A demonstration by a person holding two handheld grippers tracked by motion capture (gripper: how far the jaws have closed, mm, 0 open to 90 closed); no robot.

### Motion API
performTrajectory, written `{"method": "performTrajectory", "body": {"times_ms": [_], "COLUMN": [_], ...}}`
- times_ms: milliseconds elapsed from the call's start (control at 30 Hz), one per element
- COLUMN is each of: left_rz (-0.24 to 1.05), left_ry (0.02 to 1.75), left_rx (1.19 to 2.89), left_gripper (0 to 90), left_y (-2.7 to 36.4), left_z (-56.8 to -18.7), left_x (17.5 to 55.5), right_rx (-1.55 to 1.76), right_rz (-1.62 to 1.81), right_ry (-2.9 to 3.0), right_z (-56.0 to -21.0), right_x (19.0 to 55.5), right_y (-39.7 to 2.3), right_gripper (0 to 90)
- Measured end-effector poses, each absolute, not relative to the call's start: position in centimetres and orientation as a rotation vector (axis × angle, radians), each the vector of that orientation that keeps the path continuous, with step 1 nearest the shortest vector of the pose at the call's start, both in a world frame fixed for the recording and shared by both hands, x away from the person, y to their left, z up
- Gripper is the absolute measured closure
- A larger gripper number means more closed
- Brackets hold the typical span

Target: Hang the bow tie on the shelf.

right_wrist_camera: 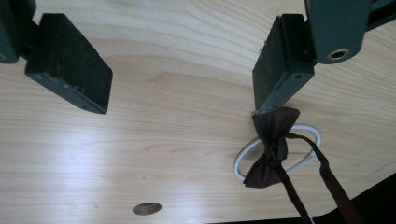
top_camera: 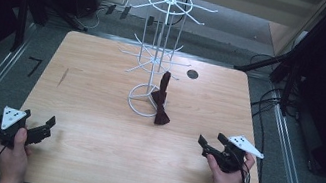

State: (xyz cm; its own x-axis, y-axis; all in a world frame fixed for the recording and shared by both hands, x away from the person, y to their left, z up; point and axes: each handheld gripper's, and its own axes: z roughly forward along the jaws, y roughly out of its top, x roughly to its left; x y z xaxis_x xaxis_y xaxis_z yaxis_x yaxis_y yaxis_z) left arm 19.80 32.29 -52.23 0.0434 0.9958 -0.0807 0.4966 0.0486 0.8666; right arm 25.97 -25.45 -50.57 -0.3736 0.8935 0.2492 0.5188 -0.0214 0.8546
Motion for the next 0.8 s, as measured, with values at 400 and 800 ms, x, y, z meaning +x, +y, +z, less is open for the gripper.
{"method": "performTrajectory", "body": {"times_ms": [400, 800], "left_rz": [0.822, 0.826], "left_ry": [1.557, 1.556], "left_rx": [1.55, 1.552], "left_gripper": [13.2, 13.3], "left_y": [32.3, 32.2], "left_z": [-52.2, -52.2], "left_x": [19.8, 19.8], "right_rx": [1.541, 1.558], "right_rz": [1.329, 1.324], "right_ry": [1.86, 1.821], "right_z": [-51.9, -52.8], "right_x": [24.3, 22.7], "right_y": [-28.6, -31.7], "right_gripper": [16.2, 14.0]}}
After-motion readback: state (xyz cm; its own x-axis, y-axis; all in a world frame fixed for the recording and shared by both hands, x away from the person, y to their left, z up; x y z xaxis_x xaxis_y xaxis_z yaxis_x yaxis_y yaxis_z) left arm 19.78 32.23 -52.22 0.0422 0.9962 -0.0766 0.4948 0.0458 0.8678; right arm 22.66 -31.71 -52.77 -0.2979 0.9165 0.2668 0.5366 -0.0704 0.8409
